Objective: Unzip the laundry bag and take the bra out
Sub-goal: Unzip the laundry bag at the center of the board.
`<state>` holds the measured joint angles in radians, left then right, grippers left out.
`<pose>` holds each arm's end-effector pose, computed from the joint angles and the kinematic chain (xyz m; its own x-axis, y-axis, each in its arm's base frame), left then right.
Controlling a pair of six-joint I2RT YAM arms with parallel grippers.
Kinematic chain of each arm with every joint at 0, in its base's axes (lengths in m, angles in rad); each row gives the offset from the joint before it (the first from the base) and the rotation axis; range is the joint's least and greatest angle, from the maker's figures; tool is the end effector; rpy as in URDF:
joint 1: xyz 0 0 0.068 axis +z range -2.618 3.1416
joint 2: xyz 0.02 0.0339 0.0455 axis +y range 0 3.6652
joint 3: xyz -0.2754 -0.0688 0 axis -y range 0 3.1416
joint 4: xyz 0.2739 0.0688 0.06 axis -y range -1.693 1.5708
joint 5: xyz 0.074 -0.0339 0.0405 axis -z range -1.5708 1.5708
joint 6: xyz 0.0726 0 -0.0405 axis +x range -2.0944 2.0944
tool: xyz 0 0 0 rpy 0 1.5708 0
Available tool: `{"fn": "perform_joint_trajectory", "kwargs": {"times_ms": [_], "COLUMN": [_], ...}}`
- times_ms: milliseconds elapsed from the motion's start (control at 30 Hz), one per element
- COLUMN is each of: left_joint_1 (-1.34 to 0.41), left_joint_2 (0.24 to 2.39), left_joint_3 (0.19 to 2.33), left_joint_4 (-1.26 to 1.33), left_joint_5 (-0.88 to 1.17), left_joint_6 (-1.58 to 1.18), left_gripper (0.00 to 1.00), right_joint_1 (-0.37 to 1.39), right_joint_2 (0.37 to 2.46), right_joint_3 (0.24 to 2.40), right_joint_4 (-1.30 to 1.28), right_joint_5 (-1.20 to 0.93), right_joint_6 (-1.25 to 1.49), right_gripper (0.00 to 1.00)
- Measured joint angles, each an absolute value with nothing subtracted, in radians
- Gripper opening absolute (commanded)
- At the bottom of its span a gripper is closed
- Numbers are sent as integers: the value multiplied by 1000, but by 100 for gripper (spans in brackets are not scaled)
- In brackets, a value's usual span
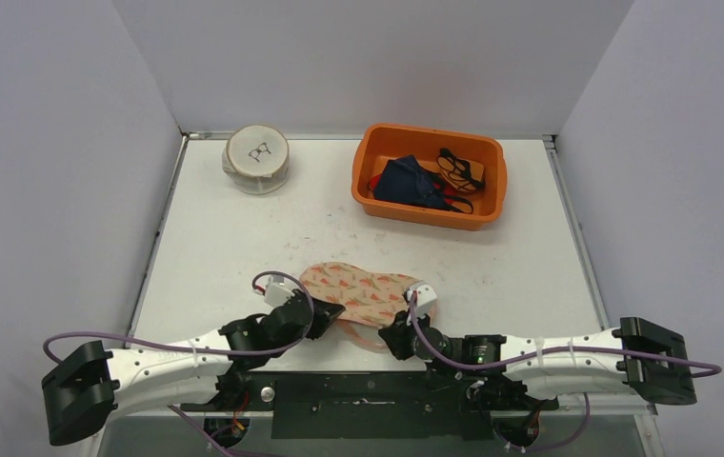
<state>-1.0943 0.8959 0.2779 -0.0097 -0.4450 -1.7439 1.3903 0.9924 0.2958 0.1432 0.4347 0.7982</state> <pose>0.1282 -0.1801 0.1368 -0.5863 -0.8027 -0.1096 -0.3760 0.3894 -0.8408 0.0726 0.2277 0.1409 -0.6588 0.0081 -0.7523 -0.5103 0.7299 0.4547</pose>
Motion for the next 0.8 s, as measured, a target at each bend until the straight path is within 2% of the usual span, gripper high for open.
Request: {"fn": "perform_joint_trajectory", "kwargs": {"times_ms": [433, 800], "left_joint_1": [-1082, -962], "left_joint_2": [862, 824], "left_joint_3": [249, 224], "left_joint_4": [-30, -57], "left_joint_5": [-465, -438], "left_joint_6": [-1752, -1715], "left_gripper": [0, 0], "right_joint_1": [1396, 1396], "right_joint_2": [943, 904], "right_joint_3": [293, 273], "right_joint_4": [98, 102], "right_joint_5": [483, 473], "right_joint_6": [824, 791], "right_gripper": [5, 5]}}
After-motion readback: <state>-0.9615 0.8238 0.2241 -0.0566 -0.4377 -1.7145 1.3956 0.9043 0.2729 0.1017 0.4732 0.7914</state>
